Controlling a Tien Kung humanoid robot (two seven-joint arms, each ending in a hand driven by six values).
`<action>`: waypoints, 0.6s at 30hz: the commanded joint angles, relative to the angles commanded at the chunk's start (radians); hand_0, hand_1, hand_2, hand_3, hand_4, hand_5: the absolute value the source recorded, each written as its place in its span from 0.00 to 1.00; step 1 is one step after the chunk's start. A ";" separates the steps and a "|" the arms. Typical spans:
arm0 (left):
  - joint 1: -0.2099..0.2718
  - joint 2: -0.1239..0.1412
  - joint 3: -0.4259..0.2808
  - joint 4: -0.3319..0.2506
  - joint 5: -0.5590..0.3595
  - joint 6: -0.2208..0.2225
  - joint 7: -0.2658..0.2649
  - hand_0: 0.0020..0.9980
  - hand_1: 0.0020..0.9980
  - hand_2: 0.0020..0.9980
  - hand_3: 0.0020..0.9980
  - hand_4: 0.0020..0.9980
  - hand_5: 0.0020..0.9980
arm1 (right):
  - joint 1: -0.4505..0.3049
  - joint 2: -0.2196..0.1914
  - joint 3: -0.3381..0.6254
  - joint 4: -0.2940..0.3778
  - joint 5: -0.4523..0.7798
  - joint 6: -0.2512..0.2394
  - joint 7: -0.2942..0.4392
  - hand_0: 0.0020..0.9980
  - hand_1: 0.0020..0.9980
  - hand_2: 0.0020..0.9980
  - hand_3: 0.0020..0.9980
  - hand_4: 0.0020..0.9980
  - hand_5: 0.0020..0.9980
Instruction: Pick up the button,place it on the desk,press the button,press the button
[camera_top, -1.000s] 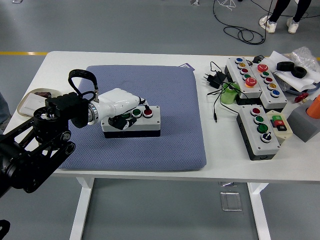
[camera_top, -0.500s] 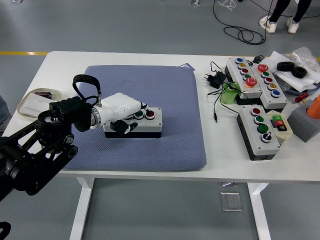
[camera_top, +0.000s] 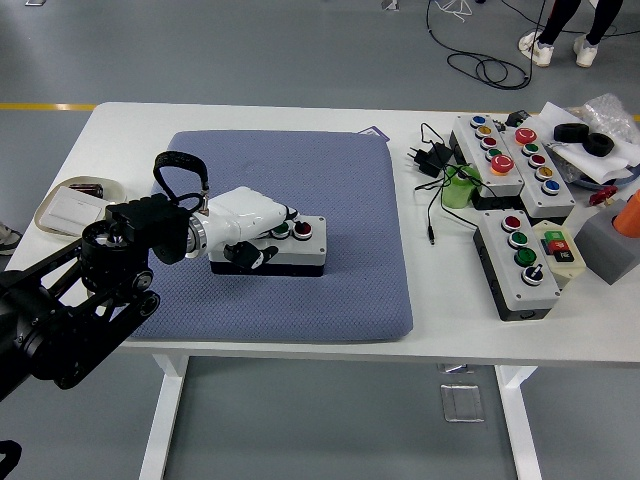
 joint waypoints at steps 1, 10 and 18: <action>0.001 0.001 -0.012 -0.004 0.000 0.005 0.000 0.07 0.00 0.00 0.77 0.51 0.00 | 0.000 0.000 0.001 0.000 -0.001 0.000 0.000 0.65 0.64 0.67 0.59 0.39 0.23; 0.016 0.015 -0.126 -0.059 0.000 0.017 0.004 0.07 0.00 0.00 0.77 0.50 0.00 | 0.000 0.001 0.004 0.000 -0.001 0.000 0.000 0.65 0.64 0.67 0.59 0.39 0.23; 0.040 0.006 -0.270 0.025 0.000 0.264 0.182 0.31 0.32 0.34 0.85 0.82 0.82 | 0.000 0.001 0.004 0.000 -0.001 0.000 0.000 0.65 0.64 0.67 0.59 0.39 0.23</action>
